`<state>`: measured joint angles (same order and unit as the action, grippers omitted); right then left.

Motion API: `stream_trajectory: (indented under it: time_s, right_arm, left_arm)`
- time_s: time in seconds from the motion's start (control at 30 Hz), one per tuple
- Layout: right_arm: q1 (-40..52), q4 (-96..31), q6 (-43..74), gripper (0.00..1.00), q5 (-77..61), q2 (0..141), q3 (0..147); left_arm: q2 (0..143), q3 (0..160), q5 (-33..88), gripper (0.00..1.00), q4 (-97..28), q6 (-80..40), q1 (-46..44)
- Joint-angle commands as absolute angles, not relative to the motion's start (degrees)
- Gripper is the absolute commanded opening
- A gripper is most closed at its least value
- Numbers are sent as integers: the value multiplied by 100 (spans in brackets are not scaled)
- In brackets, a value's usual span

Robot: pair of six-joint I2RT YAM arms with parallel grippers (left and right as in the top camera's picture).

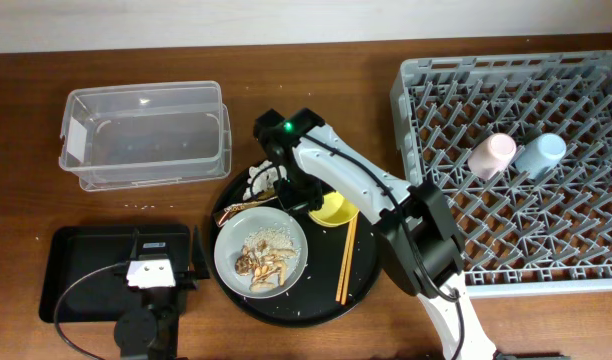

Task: Sort waste into correct bins and load items into the dishwasher rack
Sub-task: 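Return the right gripper to the tray and grasp the yellow bowl, then lift the yellow bowl and carry it to the rack's right side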

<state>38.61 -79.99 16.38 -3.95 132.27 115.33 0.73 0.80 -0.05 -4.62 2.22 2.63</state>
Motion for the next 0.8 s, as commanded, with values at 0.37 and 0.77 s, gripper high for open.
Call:
stream_trajectory:
  time_s: [0.37, 0.77]
  right_arm:
    - [2023, -9734, 939, 4, -1105, 12853, 15535]
    - [-1970, -9734, 346, 4, -3251, 12582, 15454]
  left_arm:
    - [36, 49, -25, 99, -475, 311, 239]
    - [36, 49, -25, 99, -475, 311, 239]
